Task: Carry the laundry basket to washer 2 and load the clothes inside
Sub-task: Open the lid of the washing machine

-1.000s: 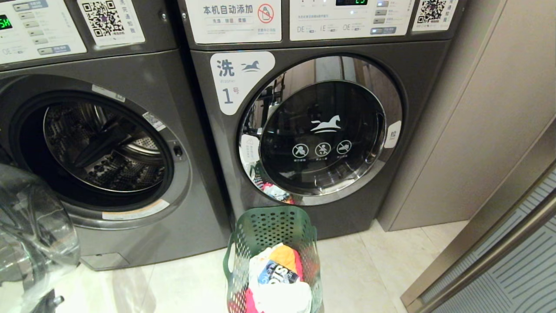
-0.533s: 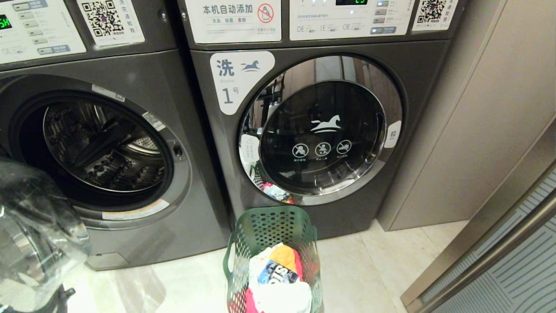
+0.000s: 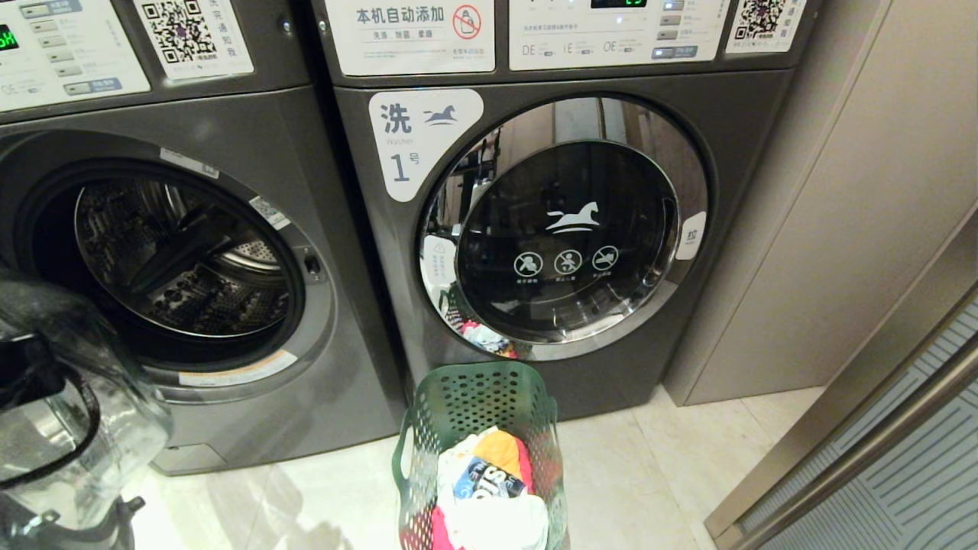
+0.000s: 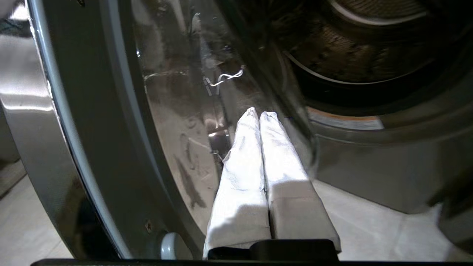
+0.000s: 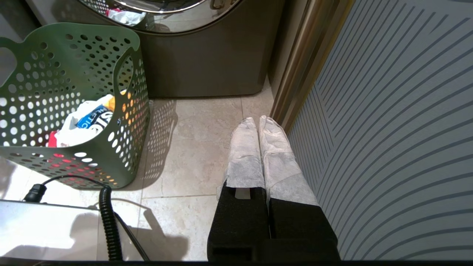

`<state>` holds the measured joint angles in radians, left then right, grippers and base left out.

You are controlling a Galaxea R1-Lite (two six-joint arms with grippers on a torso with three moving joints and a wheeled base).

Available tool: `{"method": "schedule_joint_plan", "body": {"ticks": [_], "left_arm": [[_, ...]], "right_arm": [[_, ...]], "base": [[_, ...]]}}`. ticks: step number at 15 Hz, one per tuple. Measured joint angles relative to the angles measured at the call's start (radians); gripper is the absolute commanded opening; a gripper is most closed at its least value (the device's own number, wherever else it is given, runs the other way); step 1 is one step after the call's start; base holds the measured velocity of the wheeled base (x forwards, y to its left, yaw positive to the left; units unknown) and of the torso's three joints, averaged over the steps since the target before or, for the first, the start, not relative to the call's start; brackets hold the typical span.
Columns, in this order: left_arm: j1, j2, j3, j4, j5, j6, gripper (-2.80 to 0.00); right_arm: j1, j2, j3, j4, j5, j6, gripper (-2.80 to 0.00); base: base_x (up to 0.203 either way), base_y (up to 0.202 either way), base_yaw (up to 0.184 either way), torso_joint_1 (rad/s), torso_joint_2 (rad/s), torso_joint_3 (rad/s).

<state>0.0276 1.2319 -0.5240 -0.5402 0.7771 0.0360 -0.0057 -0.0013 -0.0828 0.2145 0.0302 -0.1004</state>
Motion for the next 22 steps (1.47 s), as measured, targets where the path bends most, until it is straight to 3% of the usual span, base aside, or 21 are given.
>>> {"method": "schedule_joint_plan", "body": {"ticks": [2, 4, 11, 16, 22], "left_arm": [[0.034, 0.063, -0.036, 0.003, 0.074, 0.008, -2.8], [0.087, 0.104, -0.067, 0.024, 0.096, 0.017, -2.8], [0.359, 0.149, -0.127, 0.038, 0.092, 0.013, -2.8], [0.63, 0.153, -0.154, 0.0, 0.065, 0.003, -2.8], [0.896, 0.207, -0.196, -0.034, 0.043, -0.007, -2.8]], "right_arm": [[0.0, 0.0, 0.0, 0.0, 0.0, 0.0, -2.8], [0.0, 0.0, 0.0, 0.0, 0.0, 0.0, -2.8], [-0.001, 0.0, 0.0, 0.0, 0.0, 0.0, -2.8], [0.0, 0.0, 0.0, 0.0, 0.0, 0.0, -2.8], [0.0, 0.0, 0.0, 0.0, 0.0, 0.0, -2.8]], "base": [[0.0, 0.0, 0.0, 0.0, 0.0, 0.0], [0.0, 0.0, 0.0, 0.0, 0.0, 0.0], [0.0, 0.0, 0.0, 0.0, 0.0, 0.0], [0.0, 0.0, 0.0, 0.0, 0.0, 0.0], [0.0, 0.0, 0.0, 0.0, 0.0, 0.0]]}}
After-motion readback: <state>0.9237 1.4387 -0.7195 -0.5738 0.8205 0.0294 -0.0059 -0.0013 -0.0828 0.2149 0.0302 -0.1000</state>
